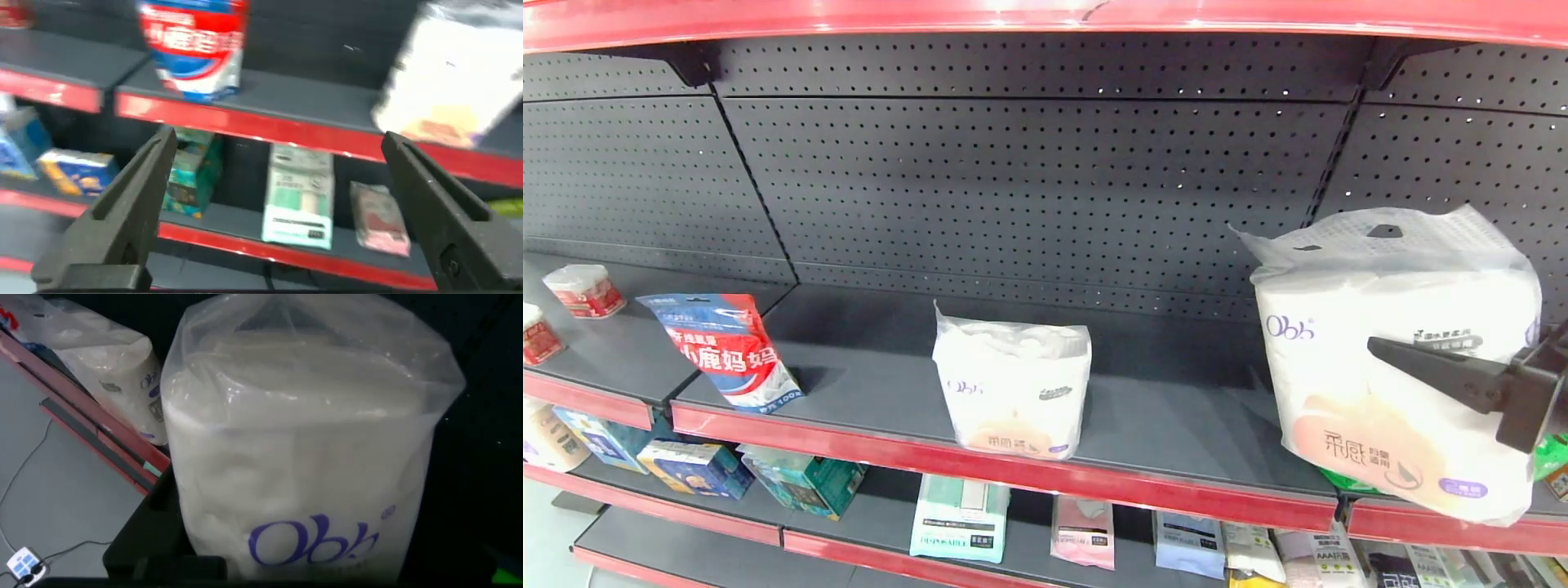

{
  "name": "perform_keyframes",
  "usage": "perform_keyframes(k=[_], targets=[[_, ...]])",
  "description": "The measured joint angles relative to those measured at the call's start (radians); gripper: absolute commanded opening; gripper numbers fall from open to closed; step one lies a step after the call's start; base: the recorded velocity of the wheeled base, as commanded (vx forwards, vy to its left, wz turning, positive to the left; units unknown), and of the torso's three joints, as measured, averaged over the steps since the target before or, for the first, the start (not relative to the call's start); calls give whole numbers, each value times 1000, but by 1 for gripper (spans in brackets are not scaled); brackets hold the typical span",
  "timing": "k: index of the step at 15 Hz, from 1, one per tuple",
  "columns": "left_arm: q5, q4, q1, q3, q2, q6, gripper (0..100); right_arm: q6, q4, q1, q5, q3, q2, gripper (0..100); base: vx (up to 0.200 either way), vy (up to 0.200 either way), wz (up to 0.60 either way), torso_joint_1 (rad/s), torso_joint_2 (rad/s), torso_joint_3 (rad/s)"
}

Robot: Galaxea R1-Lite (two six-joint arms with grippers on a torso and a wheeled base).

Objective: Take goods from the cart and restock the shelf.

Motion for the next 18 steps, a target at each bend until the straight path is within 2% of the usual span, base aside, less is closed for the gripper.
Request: perform_keyframes(k=[4, 6, 7, 8, 10, 18], targets=[[20, -1, -8, 0, -44, 6, 100, -2, -1, 0, 0, 8, 21, 0, 0, 0, 0, 0, 0, 0], [27, 3, -9, 0, -51, 33, 100, -7, -1, 0, 0, 11, 25, 0, 0, 0, 0, 0, 0, 0], [29, 24, -10, 0, -52, 100, 100, -6, -1, 0, 0, 11, 26, 0, 0, 0, 0, 0, 0, 0], [29, 52, -10, 0, -53, 146, 100, -4, -1, 0, 0, 13, 26, 0, 0, 0, 0, 0, 0, 0], [35, 58, -10, 0, -54, 108, 100, -2, 0, -1, 0, 16, 25, 0, 0, 0, 0, 0, 0, 0], [36, 59, -10, 0, -55, 106, 100, -1, -1, -2, 0, 46, 38, 0, 0, 0, 0, 0, 0, 0]])
